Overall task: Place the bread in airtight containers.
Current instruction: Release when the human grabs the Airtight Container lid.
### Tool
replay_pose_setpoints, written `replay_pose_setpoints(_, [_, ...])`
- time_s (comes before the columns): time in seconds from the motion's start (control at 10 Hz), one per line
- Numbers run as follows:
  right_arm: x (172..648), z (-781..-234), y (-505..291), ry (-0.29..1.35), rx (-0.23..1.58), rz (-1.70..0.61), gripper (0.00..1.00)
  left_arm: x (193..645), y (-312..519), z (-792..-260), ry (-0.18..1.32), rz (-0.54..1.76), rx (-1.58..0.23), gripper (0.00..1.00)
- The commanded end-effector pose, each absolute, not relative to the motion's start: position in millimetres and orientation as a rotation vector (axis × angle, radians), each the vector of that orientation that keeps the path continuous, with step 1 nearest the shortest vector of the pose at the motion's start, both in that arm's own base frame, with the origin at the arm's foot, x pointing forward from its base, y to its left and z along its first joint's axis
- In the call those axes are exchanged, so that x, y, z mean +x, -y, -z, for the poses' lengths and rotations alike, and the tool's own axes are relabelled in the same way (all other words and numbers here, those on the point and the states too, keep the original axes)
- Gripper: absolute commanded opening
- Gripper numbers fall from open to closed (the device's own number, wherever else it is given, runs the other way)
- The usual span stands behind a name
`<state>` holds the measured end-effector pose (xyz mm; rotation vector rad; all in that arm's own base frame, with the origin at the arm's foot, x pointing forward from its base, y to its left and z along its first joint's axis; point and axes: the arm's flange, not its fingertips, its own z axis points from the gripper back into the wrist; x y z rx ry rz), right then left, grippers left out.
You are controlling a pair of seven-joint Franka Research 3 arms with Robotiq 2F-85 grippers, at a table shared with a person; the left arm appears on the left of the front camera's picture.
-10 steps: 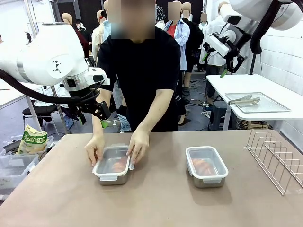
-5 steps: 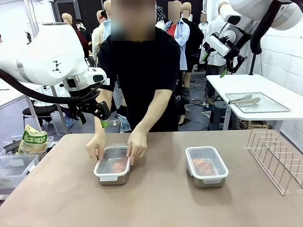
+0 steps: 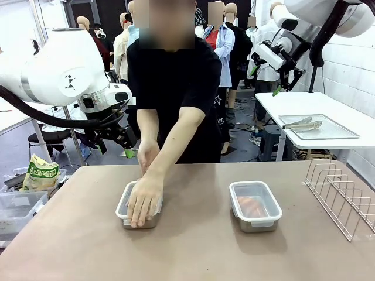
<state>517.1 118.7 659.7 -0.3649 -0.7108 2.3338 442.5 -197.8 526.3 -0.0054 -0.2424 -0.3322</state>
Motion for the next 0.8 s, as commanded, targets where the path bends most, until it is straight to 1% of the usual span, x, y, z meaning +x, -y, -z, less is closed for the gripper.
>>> replay_pose_setpoints(0.0, [517.7, -660.2, -119.6, 0.724, -0.367, -2.326, 1.0, 442.6, 197.0, -527.4, 0.243, 0.313, 0.015, 1.0])
replay_pose_setpoints(0.7, [517.7, -660.2, -119.6, 0.724, -0.367, -2.326, 1.0, 442.6, 197.0, -527.4, 0.243, 0.313, 0.015, 1.0])
